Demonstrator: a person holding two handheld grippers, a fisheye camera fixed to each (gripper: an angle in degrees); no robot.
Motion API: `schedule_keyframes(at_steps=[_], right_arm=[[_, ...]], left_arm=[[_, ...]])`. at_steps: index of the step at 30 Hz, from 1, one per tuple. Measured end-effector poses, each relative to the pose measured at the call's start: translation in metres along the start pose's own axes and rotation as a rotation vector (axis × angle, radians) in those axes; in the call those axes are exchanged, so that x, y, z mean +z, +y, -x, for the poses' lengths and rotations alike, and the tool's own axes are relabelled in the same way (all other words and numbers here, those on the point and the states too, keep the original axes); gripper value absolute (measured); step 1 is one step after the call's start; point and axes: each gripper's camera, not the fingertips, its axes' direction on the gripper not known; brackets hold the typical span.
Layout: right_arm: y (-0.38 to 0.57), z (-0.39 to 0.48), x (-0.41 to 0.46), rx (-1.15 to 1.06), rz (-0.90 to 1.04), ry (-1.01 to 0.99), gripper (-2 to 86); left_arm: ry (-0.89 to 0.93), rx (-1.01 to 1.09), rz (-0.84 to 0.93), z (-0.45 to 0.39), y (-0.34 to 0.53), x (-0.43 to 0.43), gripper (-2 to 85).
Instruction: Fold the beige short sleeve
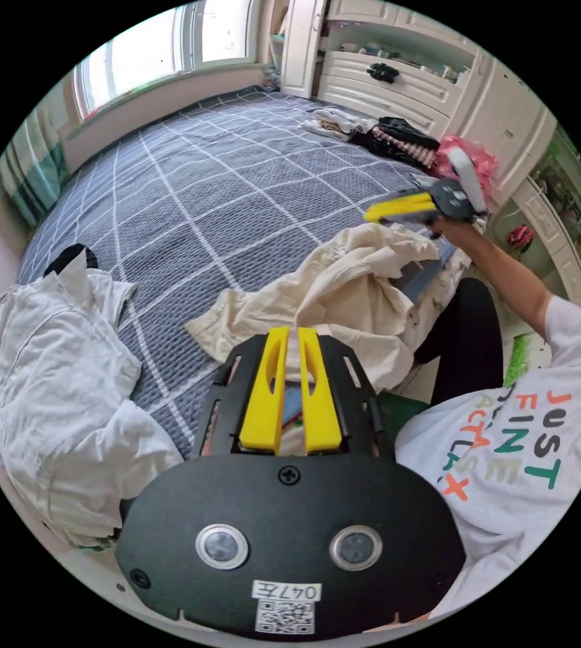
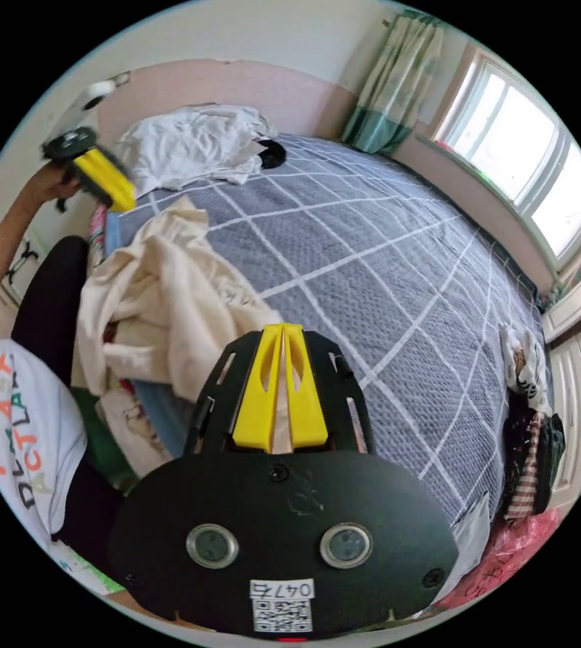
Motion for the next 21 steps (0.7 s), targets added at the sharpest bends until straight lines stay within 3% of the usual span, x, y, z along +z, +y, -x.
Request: schedule_keyframes(at_steps=[4,7,11,15,21], right_arm=[[-0.016,-0.033,-0.002,0.08,0.003,0.006,-0.4],[-0.002,-0.015,-0.044,0.004,-0.183,-0.153,0.1],[0.035,0.029,-0.073,-0.077,-0.208,-0.164,2.0],[0.082,0.069,-0.077,-0.157,-0.071,-0.011,3.8],[0.1,0.081,-0.063,-0.187,0.043,0.14,0.5]], left_arm=[[0.007,0.049,-0.05,-0.046,0.019,-0.005,13.1],[-0.176,0.018,-0.014,-0.076,0.028,0.015,13.7],[-0.286,-0.025,0.039,-0.094,0.031,0.048,9.5],[-0.214,-0.092,-0.012,-0.087,0.04,0.047,1.9],[-0.071,-0.098,-0.15,-0.067,0.067,-0.001,-0.2]])
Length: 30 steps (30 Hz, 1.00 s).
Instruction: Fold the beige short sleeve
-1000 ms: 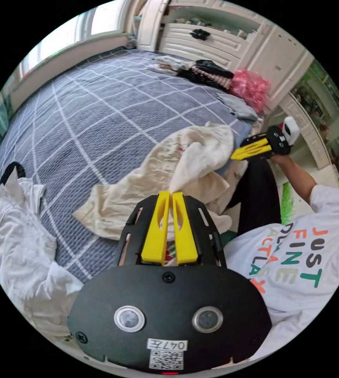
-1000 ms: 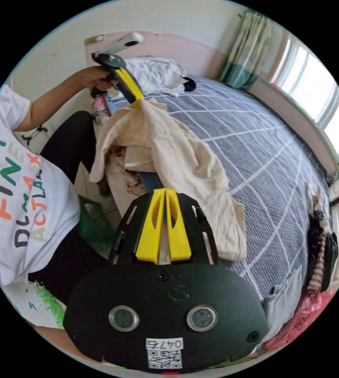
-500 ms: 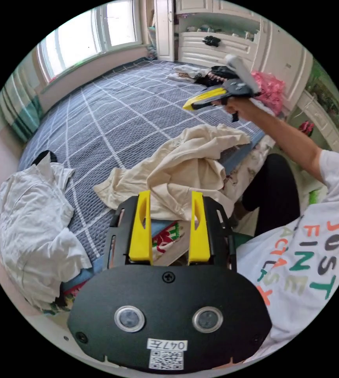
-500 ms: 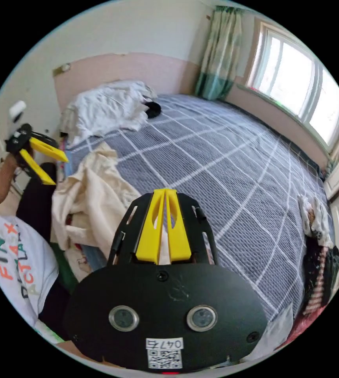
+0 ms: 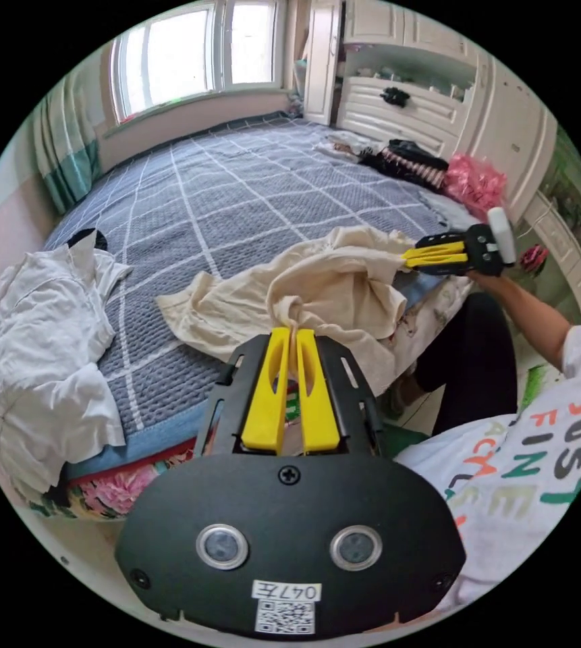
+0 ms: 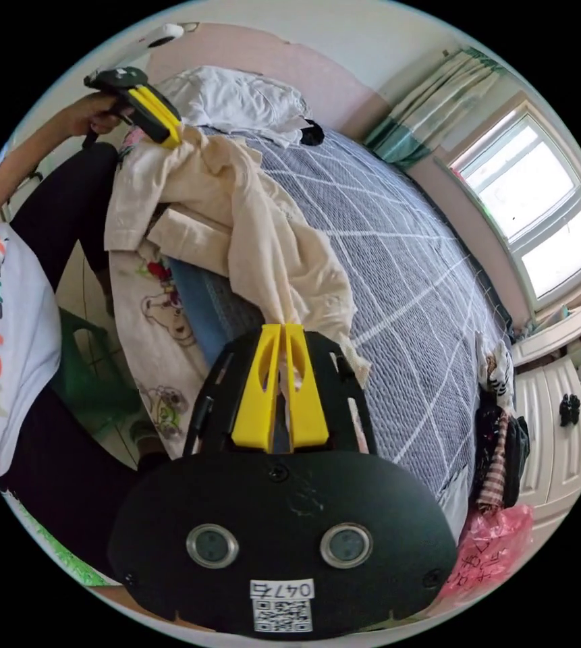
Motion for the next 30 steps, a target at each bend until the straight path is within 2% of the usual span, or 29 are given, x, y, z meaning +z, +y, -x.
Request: schedule_keyframes(at_steps=[2,6,13,17,22,24,26,30], right_arm=[[-0.006,-0.009,-0.01,0.023,-0.013,0.024,0.0],[-0.02,-0.036,-0.083,0.078,-0.165,0.133,-0.3],[-0.027,-0.073,-0.227,0.122,-0.409,0.258,-0.3],[-0.028,-0.073,-0.287,0.108,-0.461,0.305,-0.4],[-0.044,-0.077,-0.36,0.039,-0.434,0.49,-0.5],[-0.054,-0.096,-0.366,0.052,-0.364,0.476,-0.5],[-0.063,-0.124,-0.356,0.082,-0.297,0.402,-0.5],[-0.077,-0.189,-0.265,0.133,-0.107,0.192,-0.4]], left_arm=[[0.016,0.016,-0.066,0.012,0.004,-0.033,-0.4],[-0.029,0.057,-0.186,0.024,0.002,-0.091,-0.5],[-0.283,0.202,-0.376,0.004,-0.026,-0.203,-0.5],[-0.382,0.251,-0.429,-0.015,-0.045,-0.264,-0.5],[-0.36,0.338,-0.521,-0.023,-0.073,-0.325,-0.5],[-0.302,0.359,-0.493,-0.013,-0.095,-0.333,-0.5],[-0.168,0.37,-0.384,0.012,-0.135,-0.32,-0.4],[0.022,0.294,-0.135,0.066,-0.198,-0.24,-0.4]])
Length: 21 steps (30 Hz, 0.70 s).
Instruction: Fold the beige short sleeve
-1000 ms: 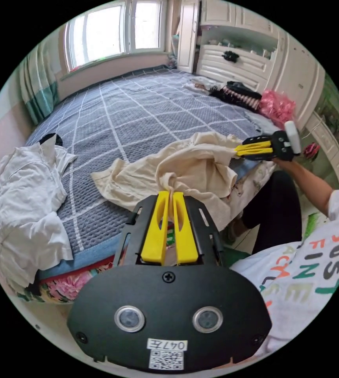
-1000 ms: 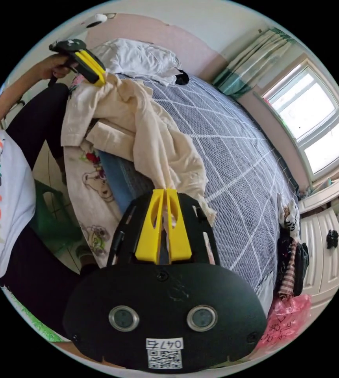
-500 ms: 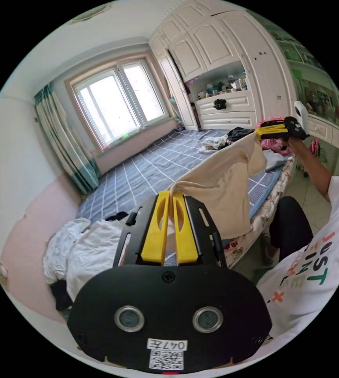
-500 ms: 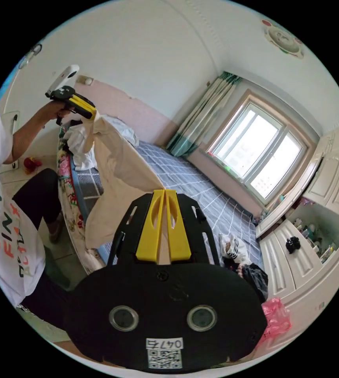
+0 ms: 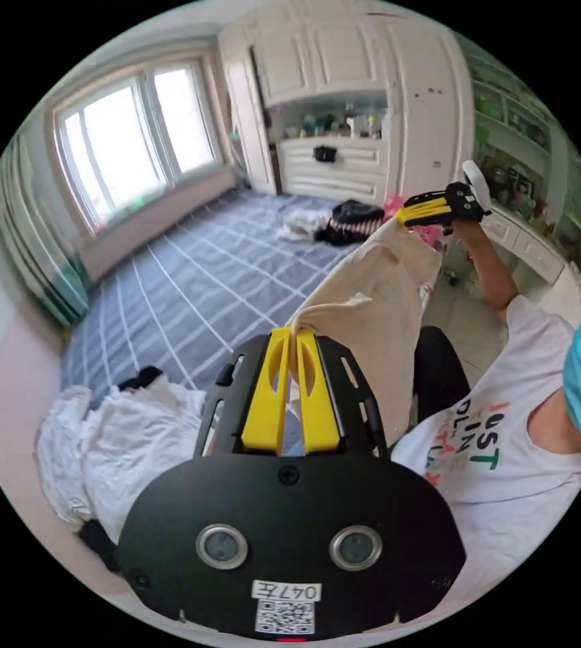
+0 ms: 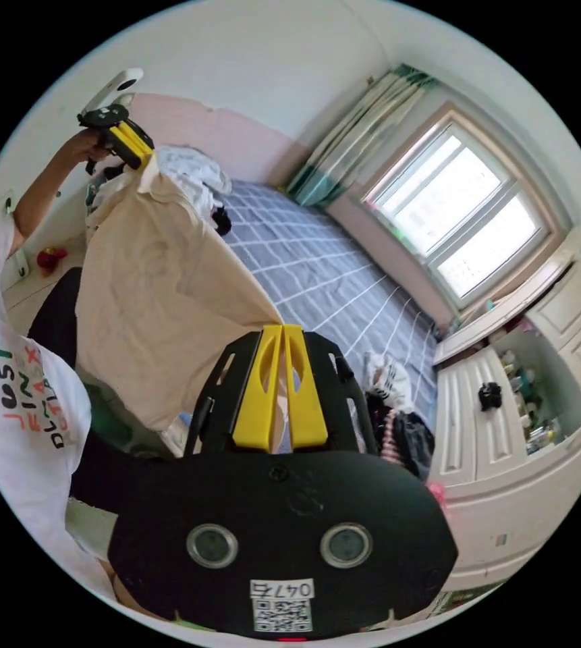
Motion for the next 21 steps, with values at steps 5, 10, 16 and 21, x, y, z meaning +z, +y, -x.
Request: schedule_keyframes(at_steps=[5,10,16,21], right_arm=[[0.007,-0.022,0.166,0.023,0.168,-0.191,-0.4],[0.023,-0.02,0.338,0.083,0.364,-0.218,-0.2],[0.047,-0.042,0.383,0.123,0.276,-0.127,2.3],[0.072,-0.107,0.366,0.426,0.048,-0.298,0.4]], left_arm=[[0.151,-0.205,0.315,0.094,-0.01,0.182,-0.2],[0.308,-0.31,0.491,0.159,-0.02,0.288,-0.2],[0.214,-0.371,0.331,0.223,-0.042,0.258,-0.6],[0.03,-0.369,0.34,0.238,-0.055,0.232,-0.9]])
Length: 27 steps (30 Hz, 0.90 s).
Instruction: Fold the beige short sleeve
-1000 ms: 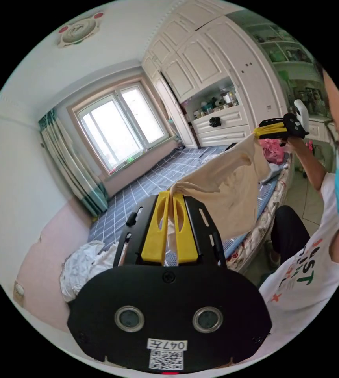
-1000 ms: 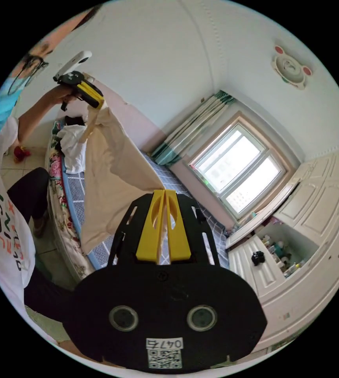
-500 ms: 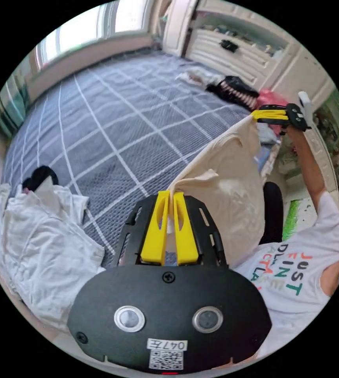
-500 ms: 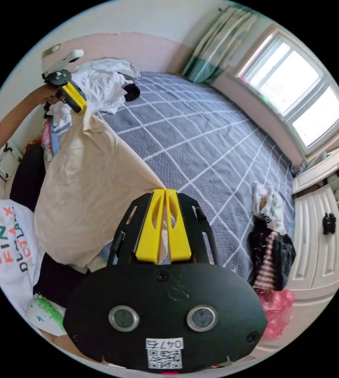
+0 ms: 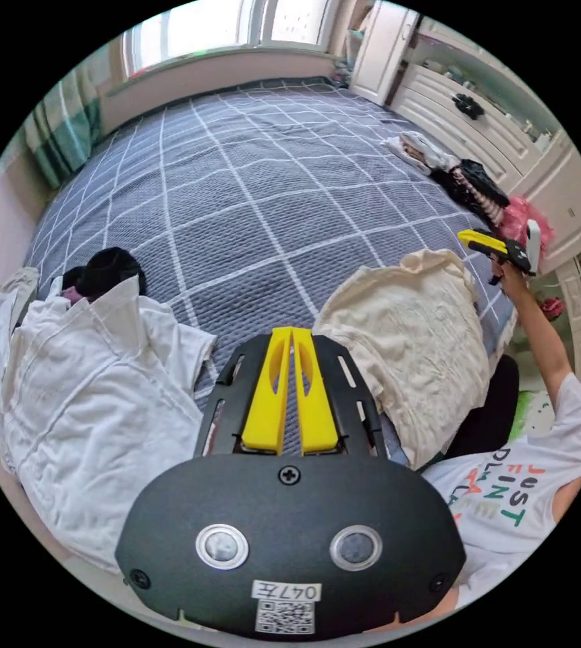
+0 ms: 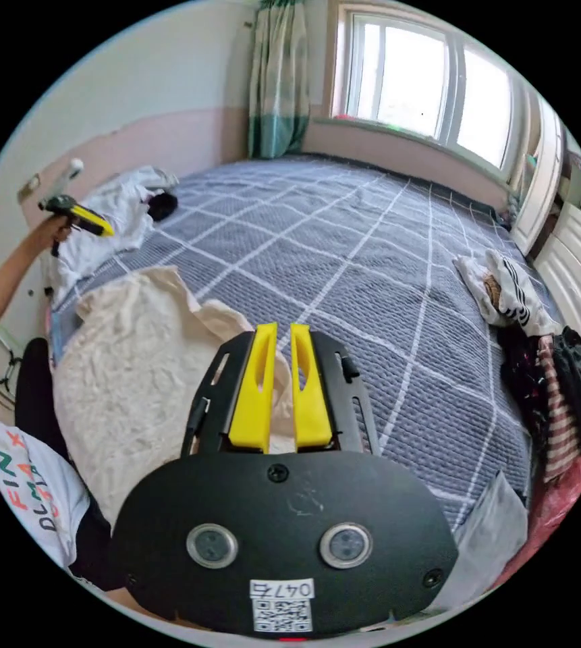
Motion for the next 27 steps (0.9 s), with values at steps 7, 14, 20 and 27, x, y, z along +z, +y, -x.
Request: schedule_keyframes(at_steps=[7,14,20,27], right_arm=[[-0.016,0.034,0.027,-0.24,0.064,-0.153,-0.5],[-0.055,-0.009,0.11,-0.086,0.221,-0.013,-0.3],[-0.024,-0.071,0.052,0.087,-0.087,-0.104,4.2],[0.035,-0.08,0.052,0.067,0.122,0.058,7.9]], left_arm=[[0.087,0.326,0.105,-0.073,-0.038,0.036,-0.8],[-0.075,0.094,0.165,-0.033,-0.087,0.072,-0.8],[-0.11,0.001,0.113,0.002,-0.048,0.026,-0.8],[0.038,-0.084,0.006,0.009,-0.031,0.042,-1.0]])
